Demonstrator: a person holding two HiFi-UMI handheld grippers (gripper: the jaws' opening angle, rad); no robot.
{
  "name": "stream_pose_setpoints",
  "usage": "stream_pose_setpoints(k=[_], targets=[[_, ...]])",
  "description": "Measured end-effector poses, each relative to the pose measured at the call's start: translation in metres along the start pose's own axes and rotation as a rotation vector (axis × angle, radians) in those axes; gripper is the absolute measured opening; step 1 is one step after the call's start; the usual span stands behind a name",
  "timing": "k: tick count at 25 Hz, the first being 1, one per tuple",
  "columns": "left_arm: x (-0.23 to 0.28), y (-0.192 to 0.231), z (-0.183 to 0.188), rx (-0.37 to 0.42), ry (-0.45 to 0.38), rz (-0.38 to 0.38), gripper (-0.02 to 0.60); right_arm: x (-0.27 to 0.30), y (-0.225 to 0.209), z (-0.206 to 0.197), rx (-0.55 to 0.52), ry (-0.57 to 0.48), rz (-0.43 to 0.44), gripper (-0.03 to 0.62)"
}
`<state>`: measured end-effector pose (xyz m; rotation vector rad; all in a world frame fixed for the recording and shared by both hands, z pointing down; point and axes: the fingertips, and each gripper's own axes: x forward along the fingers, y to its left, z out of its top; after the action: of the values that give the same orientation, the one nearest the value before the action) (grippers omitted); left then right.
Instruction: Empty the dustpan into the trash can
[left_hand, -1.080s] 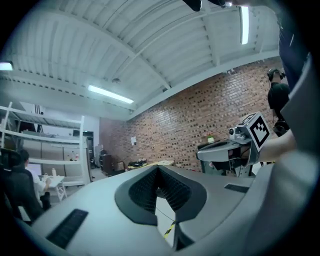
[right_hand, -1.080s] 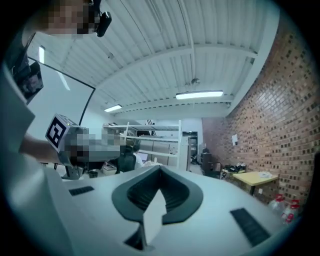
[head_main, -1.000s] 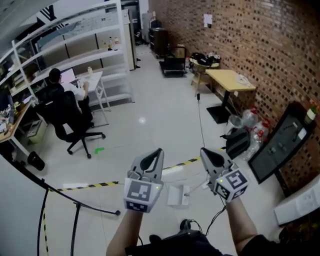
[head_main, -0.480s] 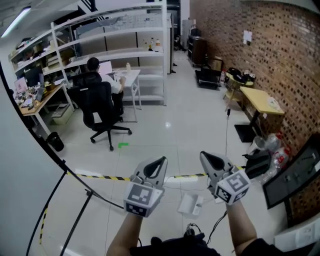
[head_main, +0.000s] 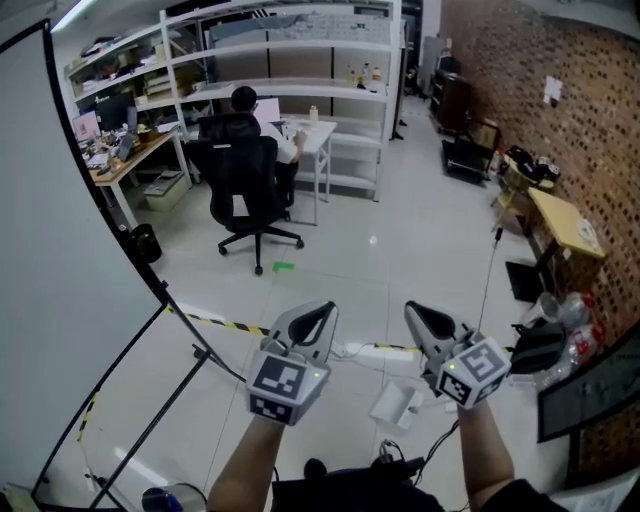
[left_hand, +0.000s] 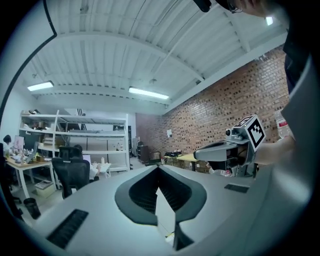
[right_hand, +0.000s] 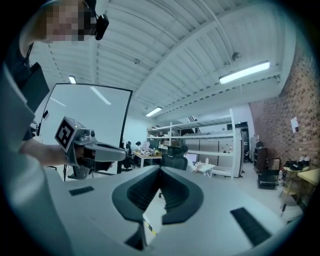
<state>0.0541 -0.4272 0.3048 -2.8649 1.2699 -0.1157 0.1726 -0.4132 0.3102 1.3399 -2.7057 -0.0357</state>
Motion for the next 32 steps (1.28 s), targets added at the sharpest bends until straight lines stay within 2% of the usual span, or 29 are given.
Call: stream_pose_setpoints(k=[5,13,25,32], targets=[[-0.011,0.013,0.003,-0.015,-0.012,0.069,-0.003,0.008,0.01,-0.005,0.008,0.023,0.045,0.008],[-0.016,0.02,0.002,-0.004,0.003,0.156,-0.002,0.025,0.019,-0.002,0.011,0.013,0.164,0.008],[0.005,-0.02,0.001,-0.016,-0.003,0.273,-0.003,-0.003,-0.006,-0.015,0.032,0.012,0.306,0.008],[-0.007,-0.045,-0.003,-0.032,-0.01,0.357,-0.003,-0.025,-0.005,-0.021,0.031,0.014,0.392,0.008]])
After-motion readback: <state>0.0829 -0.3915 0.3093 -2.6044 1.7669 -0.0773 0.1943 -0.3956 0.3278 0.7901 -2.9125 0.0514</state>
